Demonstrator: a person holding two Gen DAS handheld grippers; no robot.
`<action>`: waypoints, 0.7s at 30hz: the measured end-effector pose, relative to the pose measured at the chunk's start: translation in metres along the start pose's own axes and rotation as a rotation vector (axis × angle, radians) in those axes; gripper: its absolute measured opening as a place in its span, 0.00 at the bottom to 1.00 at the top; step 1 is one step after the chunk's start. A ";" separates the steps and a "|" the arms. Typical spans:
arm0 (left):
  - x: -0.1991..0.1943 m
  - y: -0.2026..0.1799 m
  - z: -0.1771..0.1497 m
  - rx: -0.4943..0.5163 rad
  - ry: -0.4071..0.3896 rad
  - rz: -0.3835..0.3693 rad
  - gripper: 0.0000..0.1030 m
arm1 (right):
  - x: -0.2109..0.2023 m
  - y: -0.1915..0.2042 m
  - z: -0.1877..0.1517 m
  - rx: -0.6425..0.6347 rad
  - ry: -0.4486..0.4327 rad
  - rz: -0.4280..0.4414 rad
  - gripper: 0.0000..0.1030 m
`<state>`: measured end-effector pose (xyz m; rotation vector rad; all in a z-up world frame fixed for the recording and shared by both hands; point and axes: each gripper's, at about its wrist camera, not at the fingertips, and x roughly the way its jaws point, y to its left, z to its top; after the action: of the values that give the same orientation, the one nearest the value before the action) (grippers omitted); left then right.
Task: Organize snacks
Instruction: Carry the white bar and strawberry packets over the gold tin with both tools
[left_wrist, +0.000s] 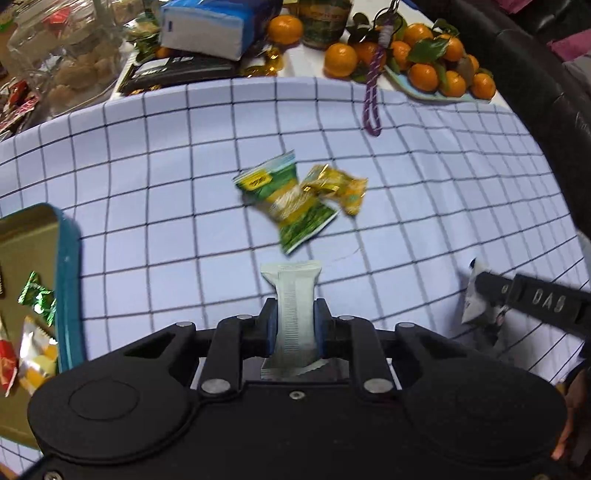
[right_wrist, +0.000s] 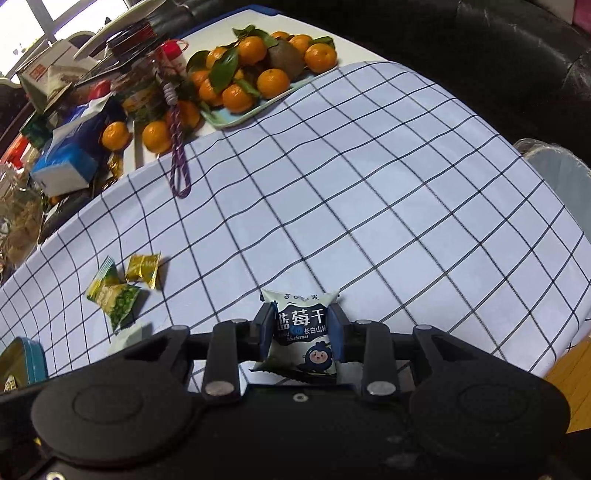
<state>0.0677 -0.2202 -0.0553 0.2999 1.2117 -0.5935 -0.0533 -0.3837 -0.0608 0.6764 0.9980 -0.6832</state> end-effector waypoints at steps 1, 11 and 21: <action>0.001 0.002 -0.003 0.001 0.006 0.005 0.26 | -0.001 0.002 0.000 -0.002 0.000 0.001 0.32; 0.008 0.007 -0.006 -0.027 0.014 0.007 0.32 | -0.001 0.007 0.002 -0.012 -0.001 0.003 0.32; 0.011 0.011 -0.001 -0.068 -0.005 0.007 0.27 | -0.008 0.015 0.005 -0.009 -0.009 0.018 0.32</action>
<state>0.0754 -0.2137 -0.0668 0.2449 1.2229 -0.5456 -0.0425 -0.3768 -0.0491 0.6729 0.9847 -0.6650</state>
